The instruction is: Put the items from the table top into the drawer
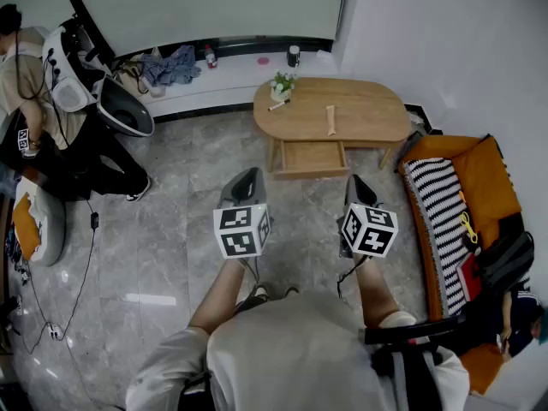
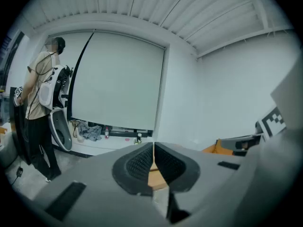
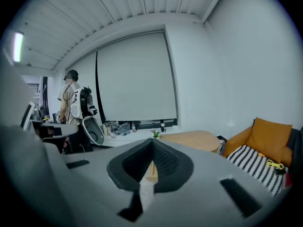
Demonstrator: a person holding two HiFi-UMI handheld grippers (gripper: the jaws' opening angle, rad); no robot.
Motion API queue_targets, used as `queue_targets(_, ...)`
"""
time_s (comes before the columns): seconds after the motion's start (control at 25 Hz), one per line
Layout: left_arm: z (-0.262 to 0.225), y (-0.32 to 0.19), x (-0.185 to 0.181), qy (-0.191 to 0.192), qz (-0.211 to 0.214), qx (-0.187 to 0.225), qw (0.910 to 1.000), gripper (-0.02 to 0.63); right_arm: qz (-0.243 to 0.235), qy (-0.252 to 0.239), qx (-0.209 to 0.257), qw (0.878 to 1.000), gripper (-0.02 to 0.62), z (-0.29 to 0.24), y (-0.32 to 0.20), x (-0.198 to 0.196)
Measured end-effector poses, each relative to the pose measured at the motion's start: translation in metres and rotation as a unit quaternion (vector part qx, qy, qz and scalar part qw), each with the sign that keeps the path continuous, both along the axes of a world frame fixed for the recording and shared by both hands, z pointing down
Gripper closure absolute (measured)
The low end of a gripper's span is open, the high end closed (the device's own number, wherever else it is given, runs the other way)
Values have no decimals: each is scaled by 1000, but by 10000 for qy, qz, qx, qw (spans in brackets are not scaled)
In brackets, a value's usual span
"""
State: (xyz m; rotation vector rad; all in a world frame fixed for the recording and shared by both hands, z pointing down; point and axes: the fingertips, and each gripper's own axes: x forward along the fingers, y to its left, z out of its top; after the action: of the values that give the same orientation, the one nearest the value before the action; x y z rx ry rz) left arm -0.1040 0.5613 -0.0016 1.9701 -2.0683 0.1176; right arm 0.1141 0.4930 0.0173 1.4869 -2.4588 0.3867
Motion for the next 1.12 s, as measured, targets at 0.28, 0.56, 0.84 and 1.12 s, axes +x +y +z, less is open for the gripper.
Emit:
queue_targets(0.28, -4, -11, 13, -27, -9, 83, 10000, 591, 59, -190, 29, 9998, 603, -3, -12, 12)
queue_targets(0.56, 1, -26, 23, -4, -31, 62, 10000, 591, 81, -190, -97, 9997, 603, 6, -25, 26)
queue_targets(0.84, 24, -43, 39, 8, -87, -156, 9998, 591, 92, -173, -296, 9994, 603, 29, -40, 48)
queue_targets(1.12, 33, -86, 49, -43, 82, -254, 9996, 591, 197, -142, -482, 9985, 603, 47, -75, 60)
